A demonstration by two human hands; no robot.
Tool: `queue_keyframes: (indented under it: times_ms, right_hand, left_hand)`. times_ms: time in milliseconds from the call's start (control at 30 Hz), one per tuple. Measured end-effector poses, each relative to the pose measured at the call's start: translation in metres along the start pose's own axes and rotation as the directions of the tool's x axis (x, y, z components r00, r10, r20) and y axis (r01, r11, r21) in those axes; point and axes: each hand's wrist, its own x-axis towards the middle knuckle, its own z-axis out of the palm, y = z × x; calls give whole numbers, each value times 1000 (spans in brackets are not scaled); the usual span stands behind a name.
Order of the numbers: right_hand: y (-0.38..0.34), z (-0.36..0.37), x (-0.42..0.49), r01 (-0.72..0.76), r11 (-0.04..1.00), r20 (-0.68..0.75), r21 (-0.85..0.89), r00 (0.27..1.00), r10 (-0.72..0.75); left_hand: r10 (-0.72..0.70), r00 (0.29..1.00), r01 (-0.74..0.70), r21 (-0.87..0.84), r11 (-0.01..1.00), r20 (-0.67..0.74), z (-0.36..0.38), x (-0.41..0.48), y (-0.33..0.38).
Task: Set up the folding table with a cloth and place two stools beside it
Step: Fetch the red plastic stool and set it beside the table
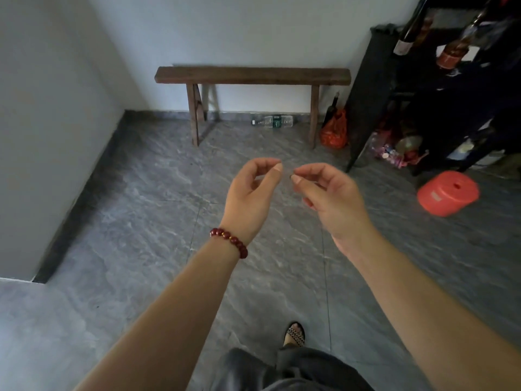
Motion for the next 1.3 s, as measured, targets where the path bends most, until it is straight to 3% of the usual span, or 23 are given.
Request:
queue_keyframes:
  times_ms: [333, 833, 1033, 1300]
  right_hand:
    - [-7, -78, 60, -11, 1000, -112, -5, 994, 10]
    - [-45, -167, 236, -11, 998, -275, -64, 961, -7]
    - [-53, -198, 266, 13, 1000, -338, -14, 941, -17]
    - [-56, -255, 288, 43, 998, -402, 34, 915, -26]
  left_hand:
    - [13, 996, -12, -18, 1000, 87, 80, 63, 8]
    - [29, 975, -5, -108, 994, 220, 194, 247, 35]
    - [-26, 945, 63, -103, 993, 325, 231, 291, 48]
    - [21, 909, 0, -51, 999, 417, 292, 312, 50]
